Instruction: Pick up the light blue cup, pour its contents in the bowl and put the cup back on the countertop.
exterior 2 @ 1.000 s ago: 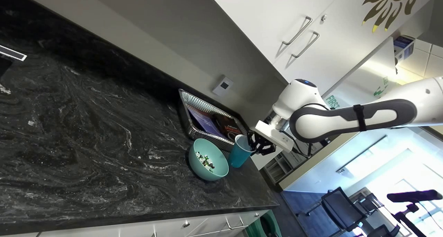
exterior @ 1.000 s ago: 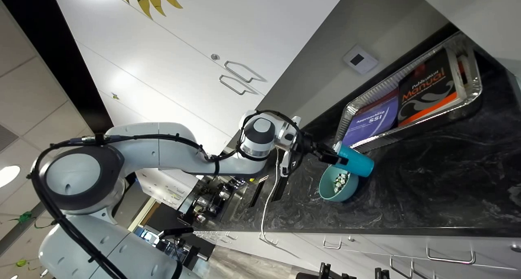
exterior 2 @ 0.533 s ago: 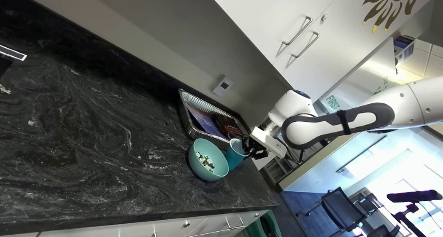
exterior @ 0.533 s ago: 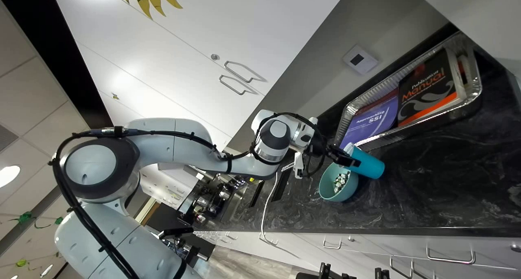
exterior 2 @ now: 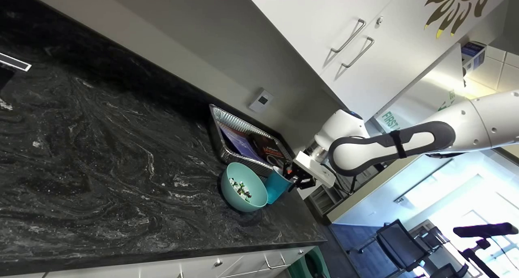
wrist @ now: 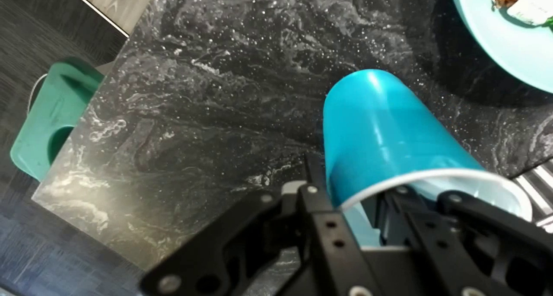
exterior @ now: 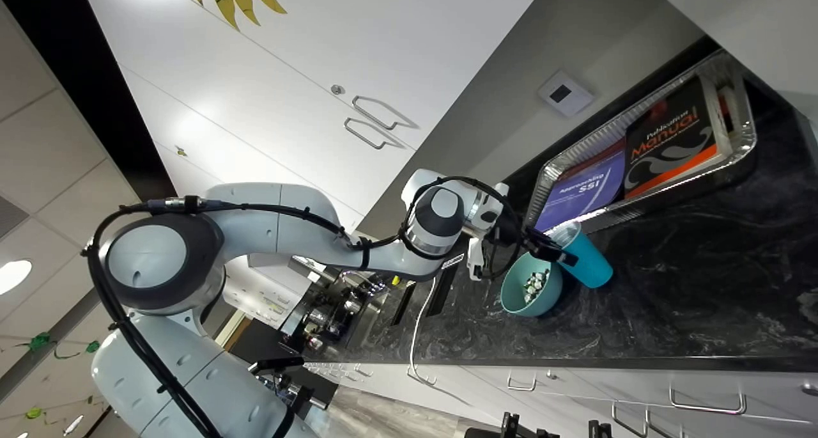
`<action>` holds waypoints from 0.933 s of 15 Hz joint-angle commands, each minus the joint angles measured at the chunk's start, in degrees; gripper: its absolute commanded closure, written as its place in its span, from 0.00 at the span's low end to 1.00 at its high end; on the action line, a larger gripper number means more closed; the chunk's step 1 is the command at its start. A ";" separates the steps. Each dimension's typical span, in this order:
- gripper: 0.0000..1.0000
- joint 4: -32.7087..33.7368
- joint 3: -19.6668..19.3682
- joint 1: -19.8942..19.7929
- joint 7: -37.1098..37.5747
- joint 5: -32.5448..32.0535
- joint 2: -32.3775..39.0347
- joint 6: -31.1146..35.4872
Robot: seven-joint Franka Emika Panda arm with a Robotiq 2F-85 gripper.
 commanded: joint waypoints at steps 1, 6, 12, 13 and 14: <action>0.40 -2.67 -2.22 1.77 1.57 -2.78 -4.12 0.70; 0.03 -9.83 -2.18 1.48 8.35 -13.76 -15.63 -1.06; 0.00 -19.46 4.19 -2.74 9.53 -19.29 -31.27 -4.41; 0.00 -20.51 5.33 -3.29 9.28 -18.96 -33.23 -4.77; 0.00 -21.56 6.27 -3.72 8.71 -18.26 -35.06 -4.78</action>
